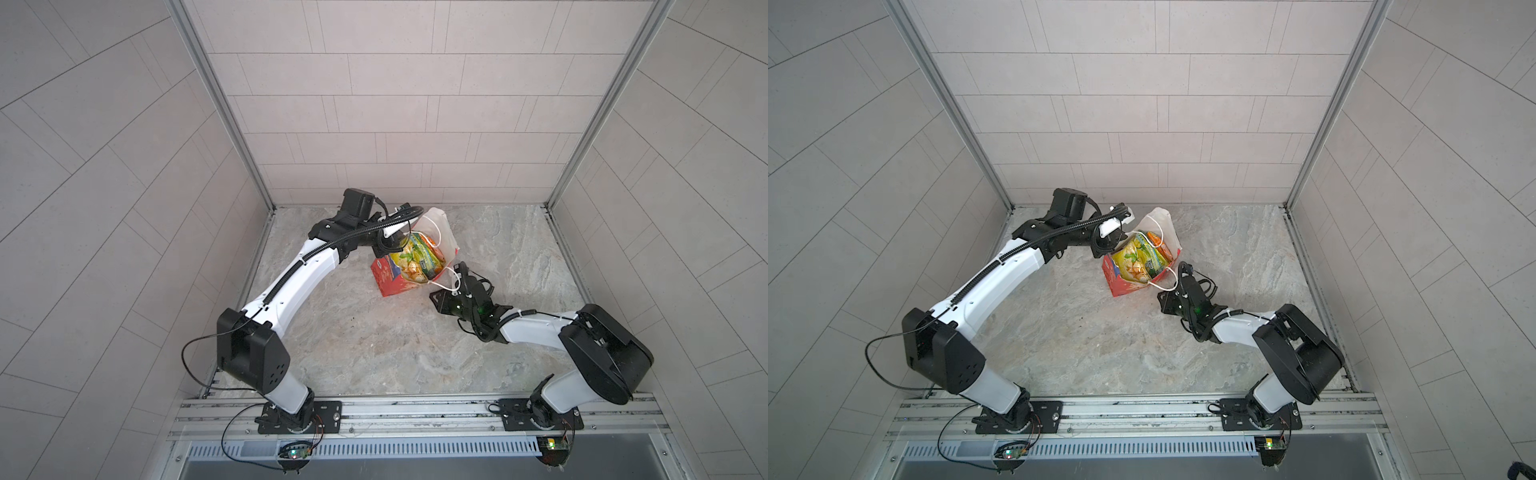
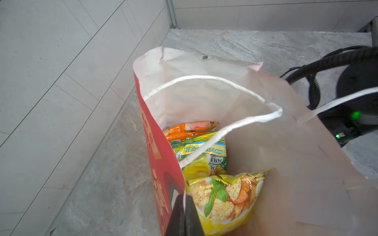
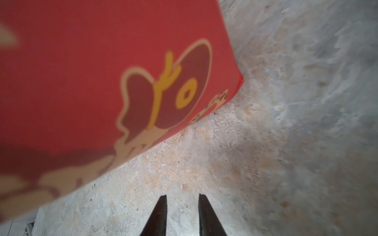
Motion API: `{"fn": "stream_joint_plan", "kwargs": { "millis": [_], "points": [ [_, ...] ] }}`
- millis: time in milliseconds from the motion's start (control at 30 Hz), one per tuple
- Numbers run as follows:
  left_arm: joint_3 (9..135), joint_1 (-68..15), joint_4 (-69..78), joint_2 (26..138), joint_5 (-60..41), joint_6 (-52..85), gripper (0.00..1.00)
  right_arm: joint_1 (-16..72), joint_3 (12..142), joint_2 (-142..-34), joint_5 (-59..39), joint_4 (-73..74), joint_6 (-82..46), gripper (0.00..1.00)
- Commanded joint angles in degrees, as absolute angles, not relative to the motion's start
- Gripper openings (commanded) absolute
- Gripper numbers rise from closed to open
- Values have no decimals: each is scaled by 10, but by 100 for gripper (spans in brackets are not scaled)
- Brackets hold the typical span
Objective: Take the snacks out of the paper bag
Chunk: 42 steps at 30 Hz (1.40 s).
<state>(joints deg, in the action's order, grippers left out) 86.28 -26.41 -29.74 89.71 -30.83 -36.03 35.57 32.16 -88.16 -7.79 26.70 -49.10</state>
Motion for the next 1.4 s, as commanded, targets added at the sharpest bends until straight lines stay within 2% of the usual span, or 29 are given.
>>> {"fn": "stream_joint_plan", "kwargs": {
  "millis": [0,233,400,567,667,767,900,1033,1133,1367],
  "points": [
    [836,-288,-229,859,-341,-353,0,366,321,-906,-46,330,-520,27],
    [783,-294,-179,814,-352,-323,0,382,351,-979,-21,384,-511,27],
    [795,-295,-177,801,-374,-329,0,394,400,-1057,-21,458,-495,27],
    [814,-294,-189,808,-346,-350,0,396,457,-1116,-2,496,-475,28],
    [801,-294,-165,815,-321,-347,0,393,488,-1131,-48,512,-449,31],
    [783,-293,-151,816,-310,-344,0,395,449,-1105,-76,529,-417,36],
    [739,-294,-119,806,-324,-325,0,398,319,-1054,-104,635,-356,43],
    [684,-294,-74,786,-367,-309,0,399,236,-964,-142,591,-328,45],
    [655,-298,-73,776,-378,-310,0,403,207,-845,-129,453,-281,47],
    [620,-307,-55,747,-354,-322,0,399,201,-460,5,83,-154,49]
  ]
}}
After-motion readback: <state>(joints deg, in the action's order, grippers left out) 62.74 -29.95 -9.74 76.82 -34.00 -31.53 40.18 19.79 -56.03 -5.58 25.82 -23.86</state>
